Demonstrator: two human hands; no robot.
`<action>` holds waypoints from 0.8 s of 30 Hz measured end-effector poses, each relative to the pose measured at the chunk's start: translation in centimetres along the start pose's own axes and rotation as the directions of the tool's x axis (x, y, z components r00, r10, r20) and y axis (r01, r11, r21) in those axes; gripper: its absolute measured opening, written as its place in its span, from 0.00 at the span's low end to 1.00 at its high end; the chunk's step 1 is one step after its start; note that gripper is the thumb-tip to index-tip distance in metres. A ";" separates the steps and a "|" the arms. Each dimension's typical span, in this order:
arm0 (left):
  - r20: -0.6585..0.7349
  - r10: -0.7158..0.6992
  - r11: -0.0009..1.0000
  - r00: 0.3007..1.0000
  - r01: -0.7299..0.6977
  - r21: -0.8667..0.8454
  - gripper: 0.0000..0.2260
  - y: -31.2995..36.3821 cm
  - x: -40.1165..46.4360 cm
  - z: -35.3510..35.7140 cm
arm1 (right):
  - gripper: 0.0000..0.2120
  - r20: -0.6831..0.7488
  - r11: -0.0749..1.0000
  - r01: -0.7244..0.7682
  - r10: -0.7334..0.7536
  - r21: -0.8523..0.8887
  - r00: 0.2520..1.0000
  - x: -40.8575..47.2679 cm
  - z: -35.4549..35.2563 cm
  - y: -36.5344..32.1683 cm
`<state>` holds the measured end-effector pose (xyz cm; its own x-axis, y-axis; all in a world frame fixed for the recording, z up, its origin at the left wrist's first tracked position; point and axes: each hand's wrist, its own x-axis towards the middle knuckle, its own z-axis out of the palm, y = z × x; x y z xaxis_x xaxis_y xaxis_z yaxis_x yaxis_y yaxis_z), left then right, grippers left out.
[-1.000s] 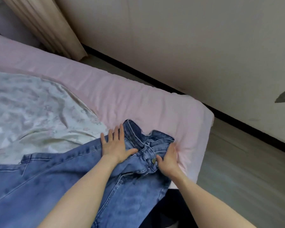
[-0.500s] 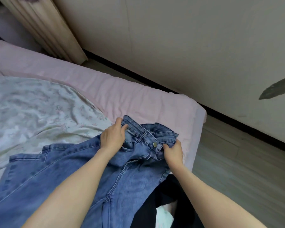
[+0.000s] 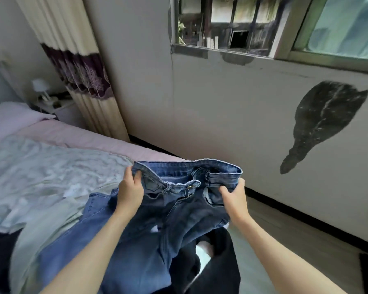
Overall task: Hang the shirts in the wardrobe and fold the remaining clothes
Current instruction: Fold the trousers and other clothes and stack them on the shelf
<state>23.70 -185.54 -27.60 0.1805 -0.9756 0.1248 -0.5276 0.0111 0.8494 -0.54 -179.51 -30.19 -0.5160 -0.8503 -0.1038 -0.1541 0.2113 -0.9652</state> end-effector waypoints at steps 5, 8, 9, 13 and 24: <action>0.022 0.128 0.989 0.992 -0.126 -0.076 0.04 2.7 -12.5 -8.6 | 0.12 0.007 0.994 0.106 -0.106 0.018 0.994 -13.2 -4.9 -2.1; 0.023 0.164 0.982 0.986 -0.161 -0.100 0.02 2.1 -19.7 -11.9 | 0.09 0.034 0.995 0.104 -0.104 0.004 0.994 -20.4 -7.5 -0.9; 0.040 0.143 0.985 0.989 -0.139 -0.102 0.02 1.8 -20.9 -12.3 | 0.09 0.041 0.995 0.103 -0.103 0.007 0.994 -21.5 -7.9 -0.4; 0.087 0.068 0.998 0.994 -0.067 -0.019 0.03 0.3 -30.4 -15.4 | 0.10 0.128 0.995 0.070 -0.059 -0.077 0.990 -30.1 -11.9 2.2; 0.062 0.059 0.998 0.996 -0.059 0.001 0.04 1.8 -54.2 -18.4 | 0.08 0.131 0.990 0.021 -0.003 -0.139 0.991 -48.0 -24.9 8.7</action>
<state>28.25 -128.57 -23.40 0.0971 -0.9850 0.1427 -0.5379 0.0687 0.8402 1.86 -124.88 -27.61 -0.4007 -0.9067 -0.1316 -0.2806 0.2581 -0.9245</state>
